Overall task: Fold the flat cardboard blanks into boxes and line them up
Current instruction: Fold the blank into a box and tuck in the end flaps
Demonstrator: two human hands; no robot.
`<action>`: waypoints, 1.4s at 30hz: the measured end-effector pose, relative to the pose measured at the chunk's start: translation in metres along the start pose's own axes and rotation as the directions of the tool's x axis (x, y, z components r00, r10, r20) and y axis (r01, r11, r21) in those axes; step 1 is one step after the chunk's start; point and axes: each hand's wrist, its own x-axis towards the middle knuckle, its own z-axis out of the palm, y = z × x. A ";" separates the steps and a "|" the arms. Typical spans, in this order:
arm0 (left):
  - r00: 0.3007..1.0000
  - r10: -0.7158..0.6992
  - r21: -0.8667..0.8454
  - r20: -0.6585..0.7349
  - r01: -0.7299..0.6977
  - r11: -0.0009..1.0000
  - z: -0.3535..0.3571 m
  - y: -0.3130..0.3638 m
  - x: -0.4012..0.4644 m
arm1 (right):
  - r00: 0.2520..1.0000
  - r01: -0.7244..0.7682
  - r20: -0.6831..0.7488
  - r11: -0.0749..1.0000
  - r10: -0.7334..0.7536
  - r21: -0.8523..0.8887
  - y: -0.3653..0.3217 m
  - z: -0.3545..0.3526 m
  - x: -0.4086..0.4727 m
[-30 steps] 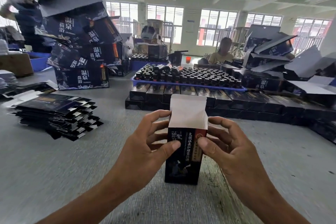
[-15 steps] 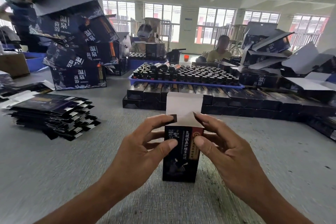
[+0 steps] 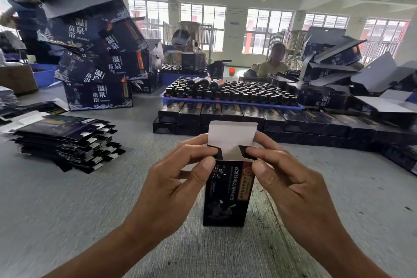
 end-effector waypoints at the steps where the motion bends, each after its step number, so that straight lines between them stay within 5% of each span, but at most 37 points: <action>1: 1.000 -0.002 -0.001 -0.001 0.002 1.000 0.000 0.001 0.000 | 1.000 -0.003 -0.014 1.000 0.003 0.002 -0.001 0.000 0.000; 15: 1.000 -0.015 0.016 0.014 0.015 1.000 -0.001 0.004 0.000 | 0.995 0.016 -0.103 0.999 -0.011 0.049 -0.011 0.002 -0.001; 29: 0.993 -0.095 -0.180 -0.076 0.080 0.980 0.004 0.010 0.002 | 0.987 0.015 -0.159 0.995 0.001 0.098 -0.007 0.004 -0.002; 42: 0.964 0.265 0.225 -0.006 -0.257 0.940 -0.003 0.003 0.005 | 0.985 0.115 -0.113 0.980 -0.134 -0.161 0.005 0.002 0.000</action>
